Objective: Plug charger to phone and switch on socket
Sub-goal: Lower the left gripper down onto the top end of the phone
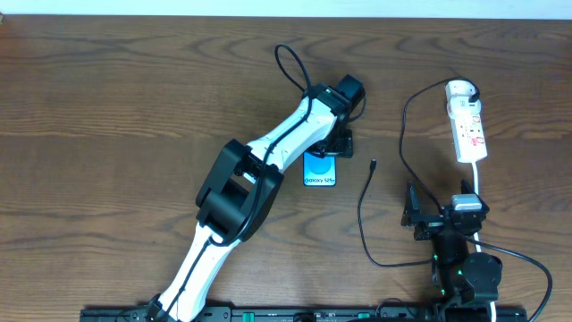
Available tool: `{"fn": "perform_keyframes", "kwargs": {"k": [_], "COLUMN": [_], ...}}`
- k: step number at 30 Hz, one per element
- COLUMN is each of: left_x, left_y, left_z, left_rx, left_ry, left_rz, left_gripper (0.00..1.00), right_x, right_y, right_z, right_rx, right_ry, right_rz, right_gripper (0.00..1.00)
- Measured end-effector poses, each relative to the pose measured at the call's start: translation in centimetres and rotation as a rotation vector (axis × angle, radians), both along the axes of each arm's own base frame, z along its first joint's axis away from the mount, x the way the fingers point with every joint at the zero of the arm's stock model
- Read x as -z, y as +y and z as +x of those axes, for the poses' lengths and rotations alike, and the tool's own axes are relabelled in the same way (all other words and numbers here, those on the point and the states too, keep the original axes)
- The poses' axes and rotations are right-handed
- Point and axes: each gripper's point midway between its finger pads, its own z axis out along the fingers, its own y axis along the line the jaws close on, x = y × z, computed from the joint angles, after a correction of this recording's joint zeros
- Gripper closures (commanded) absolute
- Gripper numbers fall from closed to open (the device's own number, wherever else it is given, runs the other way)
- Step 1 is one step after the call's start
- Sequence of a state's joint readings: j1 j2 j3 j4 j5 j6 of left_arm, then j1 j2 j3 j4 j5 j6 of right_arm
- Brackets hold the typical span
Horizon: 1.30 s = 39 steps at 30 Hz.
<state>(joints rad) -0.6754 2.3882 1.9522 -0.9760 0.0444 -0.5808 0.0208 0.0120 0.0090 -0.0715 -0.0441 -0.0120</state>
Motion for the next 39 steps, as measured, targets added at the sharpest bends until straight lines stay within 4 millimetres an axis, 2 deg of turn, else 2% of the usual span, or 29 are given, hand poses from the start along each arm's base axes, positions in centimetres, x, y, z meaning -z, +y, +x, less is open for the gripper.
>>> {"fn": "perform_keyframes", "kwargs": {"k": [14,17,39], "left_x": [0.01,0.01,-0.18], "left_y": [0.05,0.06,0.18], "left_z": [0.07,0.08,0.05], "left_rx": [-0.004,-0.004,-0.008], "left_ry": [-0.003,-0.004,-0.008], "left_rz": [0.002,0.003,0.0], "left_gripper": [0.1,0.17,0.18], "right_x": [0.0,0.0,0.0], "right_y": [0.0,0.0,0.0], "right_z": [0.0,0.0,0.0], "right_rx": [0.0,0.0,0.0], "right_ry": [0.0,0.0,0.0], "right_rz": [0.0,0.0,0.0], "right_gripper": [0.01,0.01,0.01]}}
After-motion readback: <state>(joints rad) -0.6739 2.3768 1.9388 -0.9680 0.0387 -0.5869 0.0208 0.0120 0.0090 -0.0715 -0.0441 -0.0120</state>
